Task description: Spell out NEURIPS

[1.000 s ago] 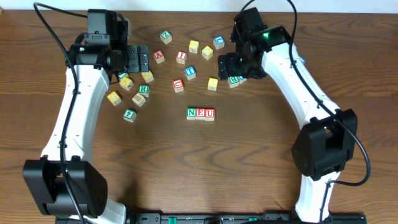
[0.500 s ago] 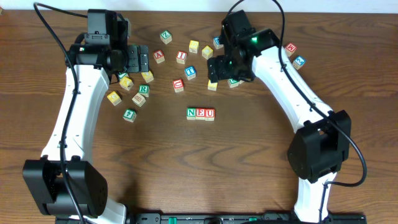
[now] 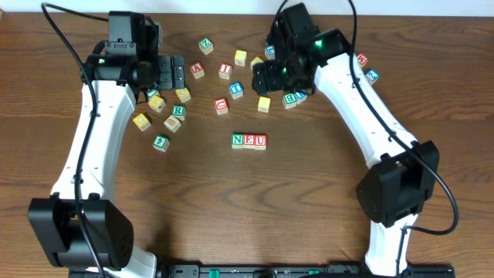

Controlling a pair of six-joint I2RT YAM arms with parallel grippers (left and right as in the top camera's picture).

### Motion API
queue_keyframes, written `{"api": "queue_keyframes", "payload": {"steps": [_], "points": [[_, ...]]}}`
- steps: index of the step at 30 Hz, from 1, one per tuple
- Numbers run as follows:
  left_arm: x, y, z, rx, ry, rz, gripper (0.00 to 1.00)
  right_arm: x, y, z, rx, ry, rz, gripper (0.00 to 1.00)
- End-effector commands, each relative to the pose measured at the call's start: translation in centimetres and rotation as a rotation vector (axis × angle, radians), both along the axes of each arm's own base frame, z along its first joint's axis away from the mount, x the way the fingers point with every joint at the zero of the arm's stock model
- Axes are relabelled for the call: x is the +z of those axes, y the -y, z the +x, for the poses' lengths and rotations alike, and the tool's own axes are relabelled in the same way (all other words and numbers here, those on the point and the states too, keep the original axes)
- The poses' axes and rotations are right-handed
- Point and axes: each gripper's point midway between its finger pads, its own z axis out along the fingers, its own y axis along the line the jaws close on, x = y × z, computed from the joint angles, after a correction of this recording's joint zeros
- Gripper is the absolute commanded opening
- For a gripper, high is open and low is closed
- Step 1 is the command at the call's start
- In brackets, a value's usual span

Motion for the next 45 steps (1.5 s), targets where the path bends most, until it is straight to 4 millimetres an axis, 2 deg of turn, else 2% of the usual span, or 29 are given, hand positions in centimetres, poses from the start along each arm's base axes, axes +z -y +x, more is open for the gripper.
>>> {"api": "queue_keyframes", "payload": {"steps": [1,21,38,40,45], "points": [[1.9,-0.2,0.2,0.008,0.046,0.005,0.98,2.6,-1.0,0.7,0.024,0.061,0.037,0.86],[1.6,-0.2,-0.1,0.008,0.03,0.005,0.98,3.0,-1.1,1.7,-0.004,0.1,0.034,0.85],[1.5,-0.3,-0.2,0.008,0.024,0.005,0.98,2.6,-0.9,1.2,-0.002,0.072,0.021,0.87],[0.6,-0.1,-0.3,0.042,-0.001,-0.018,0.98,2.5,-0.8,1.0,-0.002,0.064,0.017,0.88],[-2.5,0.5,-0.6,0.093,-0.087,-0.052,0.82,2.2,-0.2,1.0,-0.015,0.059,-0.011,0.88]]}}
